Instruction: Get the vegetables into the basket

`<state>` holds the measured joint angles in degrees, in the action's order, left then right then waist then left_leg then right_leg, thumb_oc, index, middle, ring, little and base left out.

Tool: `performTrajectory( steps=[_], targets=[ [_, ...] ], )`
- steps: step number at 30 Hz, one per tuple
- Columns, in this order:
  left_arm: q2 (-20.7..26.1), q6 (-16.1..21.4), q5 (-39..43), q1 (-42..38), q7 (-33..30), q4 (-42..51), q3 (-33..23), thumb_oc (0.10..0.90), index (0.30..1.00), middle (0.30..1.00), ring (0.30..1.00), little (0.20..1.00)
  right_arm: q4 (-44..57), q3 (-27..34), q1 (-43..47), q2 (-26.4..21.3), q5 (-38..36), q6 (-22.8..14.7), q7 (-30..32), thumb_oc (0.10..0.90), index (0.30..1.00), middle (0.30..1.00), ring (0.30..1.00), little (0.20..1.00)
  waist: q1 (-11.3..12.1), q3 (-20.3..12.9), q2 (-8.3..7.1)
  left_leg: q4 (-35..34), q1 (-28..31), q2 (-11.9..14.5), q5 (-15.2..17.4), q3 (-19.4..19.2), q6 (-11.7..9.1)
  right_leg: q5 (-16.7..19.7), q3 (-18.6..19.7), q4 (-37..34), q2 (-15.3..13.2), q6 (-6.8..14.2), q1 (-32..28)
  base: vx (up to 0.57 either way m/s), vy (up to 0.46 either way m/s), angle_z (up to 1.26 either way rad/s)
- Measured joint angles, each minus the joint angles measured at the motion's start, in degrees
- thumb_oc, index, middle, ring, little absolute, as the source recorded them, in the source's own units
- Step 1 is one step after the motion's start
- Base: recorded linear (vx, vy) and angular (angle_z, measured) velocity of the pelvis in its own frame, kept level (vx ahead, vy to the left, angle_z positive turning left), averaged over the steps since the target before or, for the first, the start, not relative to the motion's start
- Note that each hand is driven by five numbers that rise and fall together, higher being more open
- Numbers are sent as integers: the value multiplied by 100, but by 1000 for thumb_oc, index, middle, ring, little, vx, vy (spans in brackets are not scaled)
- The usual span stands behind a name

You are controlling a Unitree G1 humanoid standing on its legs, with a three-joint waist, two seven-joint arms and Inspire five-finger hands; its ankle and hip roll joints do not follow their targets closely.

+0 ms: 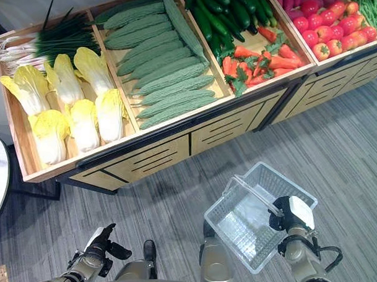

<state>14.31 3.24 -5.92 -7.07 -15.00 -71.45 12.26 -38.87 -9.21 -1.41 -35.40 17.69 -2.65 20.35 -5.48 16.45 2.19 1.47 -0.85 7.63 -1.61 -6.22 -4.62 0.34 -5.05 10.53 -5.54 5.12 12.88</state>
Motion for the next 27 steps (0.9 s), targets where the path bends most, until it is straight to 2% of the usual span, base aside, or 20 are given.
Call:
performTrajectory(
  steps=[1,4,9,10,12,14,15,16,17,18,20,21,25,26,27],
  targets=[
    [10,-43,27,-29,-9,-31,0,900,1000,1000,1000,1000,184,10,-99,-134,-1,-32,-6,400,300,300,300,300,-12,-8,87,36,-135,-8,8,139,-12,-79,-34,101,-16,-10,97,69,-137,33],
    [25,-145,24,-10,-4,-99,15,900,1000,1000,1000,1000,272,42,-55,-213,1,-40,-30,400,300,300,300,300,47,13,201,85,-232,19,-37,199,-49,-268,-107,427,-3,-102,266,64,-205,23],
    [-9,-180,25,-12,0,-133,57,900,1000,1000,1000,1000,372,41,-113,-300,21,-73,-38,400,300,300,300,300,82,-3,266,49,-452,42,-313,426,-160,-539,-161,732,9,-269,487,30,-129,35],
    [-53,-183,31,5,-3,-151,58,900,1000,1000,1000,1000,361,71,-135,-277,45,-70,-17,400,300,300,300,300,120,-1,271,296,-639,5,-514,456,-226,-645,-137,843,71,-301,489,51,-218,65],
    [-91,-179,41,-103,-10,-133,61,900,1000,1000,1000,1000,357,123,-311,-277,46,-73,-17,400,300,300,300,300,21,22,196,509,-881,-98,-772,565,-422,-683,-92,761,-32,-429,417,51,-117,79],
    [-140,-181,50,-90,-12,-125,74,900,1000,1000,1000,1000,338,119,-409,-252,44,-56,-30,400,300,300,300,300,188,27,173,467,-860,-54,-1058,398,-358,-692,-199,684,-13,-546,283,56,-60,41],
    [-147,-215,53,-87,-14,-127,129,900,1000,1000,1000,1000,344,121,-419,-213,37,-52,-19,400,300,300,300,300,166,53,129,386,-901,-1,-1283,364,-311,-696,-366,590,-35,-606,174,237,64,82],
    [-148,-251,49,-160,-36,-92,185,900,1000,1000,1000,1000,365,194,-543,-157,19,-30,13,400,300,300,300,300,167,56,119,325,-1092,110,-1218,-62,-283,-613,-663,296,-18,-784,-2,222,80,87],
    [-141,-271,51,-171,-91,-53,184,900,1000,1000,1000,1000,370,209,-544,-137,19,-26,14,400,300,300,300,300,190,54,116,174,-1106,159,-1075,-115,-302,-591,-690,221,30,-789,-35,350,175,64],
    [-128,-290,50,-131,-128,-50,181,900,1000,1000,1000,1000,336,208,-535,-101,19,-2,22,400,300,300,300,300,231,57,110,-135,-1101,257,-964,-135,-335,-517,-686,150,123,-698,-87,241,137,1],
    [-140,-297,51,-45,-129,-44,178,900,1000,1000,1000,1000,289,202,-456,-82,20,-1,55,400,300,300,300,300,284,59,107,-226,-1128,378,-953,-141,-323,-492,-598,92,250,-677,-159,204,126,-33],
    [-145,-297,50,40,-128,-34,169,900,1000,1000,1000,1000,246,194,-378,-70,22,-1,60,400,300,300,300,300,316,58,102,-264,-1081,437,-952,-144,-323,-392,-514,28,324,-739,-240,242,197,-54],
    [-141,-284,33,151,-134,-40,162,900,1000,1000,1000,1000,201,184,-324,-71,25,-5,129,400,300,300,300,300,259,48,79,-250,-922,380,-970,-258,-288,-344,-223,-239,455,-649,-562,216,234,-57],
    [-141,-272,21,138,-138,-36,163,900,1000,1000,1000,1000,136,185,-324,-75,25,5,131,400,300,300,300,300,235,40,73,-229,-903,320,-1030,-277,-207,-361,-115,-257,451,-550,-571,108,174,-39],
    [-133,-273,20,129,-141,-38,163,900,1000,1000,1000,1000,88,186,-321,-59,24,25,133,400,300,300,300,300,222,0,131,-244,-844,303,-913,-380,-153,-372,-62,-258,432,-483,-567,106,216,-33]
  ],
)
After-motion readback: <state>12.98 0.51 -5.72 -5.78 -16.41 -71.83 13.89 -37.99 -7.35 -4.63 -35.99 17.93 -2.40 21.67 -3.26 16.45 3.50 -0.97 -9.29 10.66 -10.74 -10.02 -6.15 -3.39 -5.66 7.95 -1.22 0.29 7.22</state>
